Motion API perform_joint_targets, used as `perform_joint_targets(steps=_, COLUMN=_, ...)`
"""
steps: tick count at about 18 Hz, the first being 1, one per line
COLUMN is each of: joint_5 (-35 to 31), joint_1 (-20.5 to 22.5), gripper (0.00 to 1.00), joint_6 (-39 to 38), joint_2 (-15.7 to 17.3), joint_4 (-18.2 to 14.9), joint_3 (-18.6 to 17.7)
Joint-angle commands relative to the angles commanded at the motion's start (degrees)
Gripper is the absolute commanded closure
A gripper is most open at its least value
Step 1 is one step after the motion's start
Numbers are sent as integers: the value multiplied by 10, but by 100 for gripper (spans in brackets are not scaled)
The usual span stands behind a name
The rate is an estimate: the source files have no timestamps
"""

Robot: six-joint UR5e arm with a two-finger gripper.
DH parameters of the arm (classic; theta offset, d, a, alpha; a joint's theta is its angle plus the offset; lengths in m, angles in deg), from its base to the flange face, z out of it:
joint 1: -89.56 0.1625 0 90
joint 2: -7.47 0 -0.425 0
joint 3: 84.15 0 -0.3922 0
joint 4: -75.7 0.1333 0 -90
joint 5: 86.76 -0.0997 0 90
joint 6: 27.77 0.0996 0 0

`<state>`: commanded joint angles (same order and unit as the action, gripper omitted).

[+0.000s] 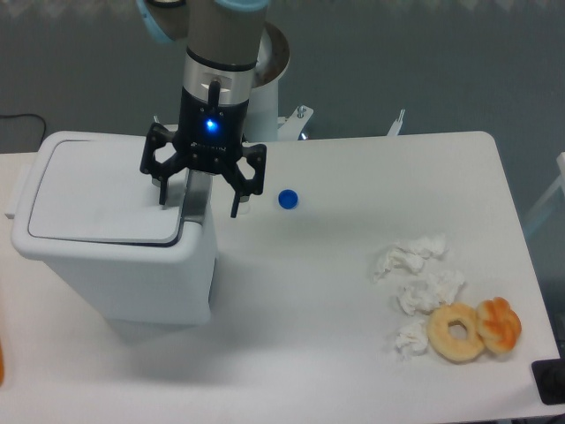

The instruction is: Close the trash can

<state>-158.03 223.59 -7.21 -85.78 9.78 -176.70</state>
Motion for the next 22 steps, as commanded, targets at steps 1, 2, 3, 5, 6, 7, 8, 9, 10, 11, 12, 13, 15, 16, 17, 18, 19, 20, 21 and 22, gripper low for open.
perform_joint_targets(steps=1, joint_5=-7, joint_1=0, gripper=0, joint_6=9, joint_2=-1, joint_4=1, joint_3=-2)
perform_joint_targets(steps=2, joint_5=-10, joint_1=0, gripper=0, joint_6=14, joint_2=-3, joint_4=0, joint_3=-2)
perform_joint_targets(steps=3, joint_5=-11, joint_1=0, gripper=0, joint_6=14, joint_2=-4, joint_4=0, joint_3=-3)
perform_joint_targets(steps=5, joint_5=-10, joint_1=2, gripper=0, joint_6=15, joint_2=-4, joint_4=1, joint_3=-5)
perform_joint_targets(steps=6, joint_5=-11, joint_1=3, gripper=0, joint_6=15, joint_2=-4, joint_4=1, joint_3=-5)
perform_joint_targets(steps=7, joint_5=-10, joint_1=3, gripper=0, joint_6=15, joint_2=-4, joint_4=2, joint_3=-5)
perform_joint_targets(steps=8, joint_5=-10, joint_1=4, gripper=0, joint_6=14, joint_2=-4, joint_4=1, joint_3=-4)
perform_joint_targets(steps=9, joint_5=-9, joint_1=6, gripper=0, joint_6=12, joint_2=-4, joint_4=-1, joint_3=-4)
perform_joint_targets(steps=10, joint_5=-5, joint_1=7, gripper=0, joint_6=7, joint_2=-4, joint_4=-2, joint_3=2)
perform_joint_targets(steps=11, joint_5=-2, joint_1=7, gripper=0, joint_6=4, joint_2=-3, joint_4=-2, joint_3=8)
perform_joint_targets(steps=12, joint_5=-1, joint_1=5, gripper=0, joint_6=-7, joint_2=-3, joint_4=-2, joint_3=14)
perform_joint_targets(steps=13, joint_5=-1, joint_1=4, gripper=0, joint_6=-24, joint_2=-3, joint_4=-2, joint_3=21)
perform_joint_targets(steps=15, joint_5=15, joint_1=5, gripper=0, joint_6=-44, joint_2=-4, joint_4=-2, joint_3=40)
perform_joint_targets(steps=16, joint_5=26, joint_1=10, gripper=0, joint_6=-45, joint_2=-4, joint_4=-2, joint_3=45)
perform_joint_targets(steps=17, joint_5=28, joint_1=17, gripper=0, joint_6=-40, joint_2=-4, joint_4=-2, joint_3=48)
perform_joint_targets(steps=18, joint_5=28, joint_1=30, gripper=0, joint_6=-32, joint_2=-4, joint_4=-1, joint_3=49)
perform_joint_targets(steps=19, joint_5=26, joint_1=41, gripper=0, joint_6=-12, joint_2=-4, joint_4=-1, joint_3=50)
perform_joint_targets(steps=20, joint_5=25, joint_1=55, gripper=0, joint_6=22, joint_2=-10, joint_4=-3, joint_3=50)
perform_joint_targets(steps=21, joint_5=24, joint_1=73, gripper=0, joint_6=58, joint_2=-24, joint_4=-3, joint_3=50)
perform_joint_targets(steps=22, joint_5=19, joint_1=91, gripper=0, joint_6=89, joint_2=-34, joint_4=-3, joint_3=50)
